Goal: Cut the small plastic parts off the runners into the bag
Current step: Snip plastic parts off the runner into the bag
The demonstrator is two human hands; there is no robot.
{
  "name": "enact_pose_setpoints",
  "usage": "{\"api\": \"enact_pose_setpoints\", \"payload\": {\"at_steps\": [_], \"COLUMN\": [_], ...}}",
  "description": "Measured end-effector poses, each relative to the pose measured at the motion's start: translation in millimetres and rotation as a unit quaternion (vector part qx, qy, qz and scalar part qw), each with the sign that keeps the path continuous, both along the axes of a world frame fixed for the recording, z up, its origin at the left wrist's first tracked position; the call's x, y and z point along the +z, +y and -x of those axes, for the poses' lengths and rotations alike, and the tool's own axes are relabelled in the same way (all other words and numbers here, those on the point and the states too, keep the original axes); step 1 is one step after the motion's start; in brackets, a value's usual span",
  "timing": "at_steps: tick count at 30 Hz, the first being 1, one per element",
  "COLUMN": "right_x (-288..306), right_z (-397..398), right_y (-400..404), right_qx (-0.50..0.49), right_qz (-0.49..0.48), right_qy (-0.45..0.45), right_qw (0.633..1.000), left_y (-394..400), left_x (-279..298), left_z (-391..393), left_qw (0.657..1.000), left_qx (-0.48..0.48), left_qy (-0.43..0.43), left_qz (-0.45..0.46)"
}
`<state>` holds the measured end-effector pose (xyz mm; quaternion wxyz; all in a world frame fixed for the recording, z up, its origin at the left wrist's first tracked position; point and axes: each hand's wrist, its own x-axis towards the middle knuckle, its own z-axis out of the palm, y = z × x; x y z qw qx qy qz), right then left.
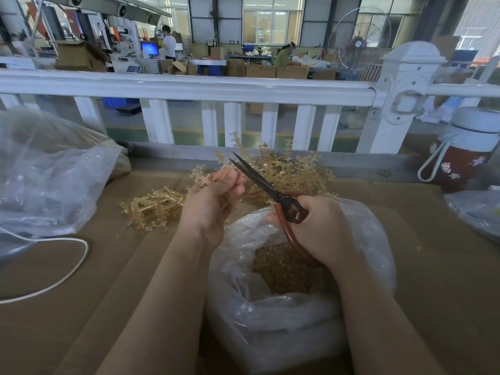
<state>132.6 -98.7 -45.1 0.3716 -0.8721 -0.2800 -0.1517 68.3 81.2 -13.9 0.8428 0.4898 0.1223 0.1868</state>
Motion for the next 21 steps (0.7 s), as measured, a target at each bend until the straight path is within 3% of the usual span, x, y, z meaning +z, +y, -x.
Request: {"api": "enact_pose_setpoints", "payload": {"at_steps": [8, 21], "right_x": [1.6, 3.8], "right_z": [-0.4, -2.5], "right_y": [3.9, 6.1], "right_qx": [0.032, 0.061], "right_qz": [-0.145, -0.197], "right_qy": [0.087, 0.132], "right_qw": [0.985, 0.97], "left_y": [-7.1, -16.3], "left_x": [-1.9, -2.3], "left_z": [-1.3, -1.3], "left_qw": [0.994, 0.988], "left_qx": [-0.087, -0.104], "left_qy": [0.027, 0.059], "left_qz": [-0.056, -0.102]}}
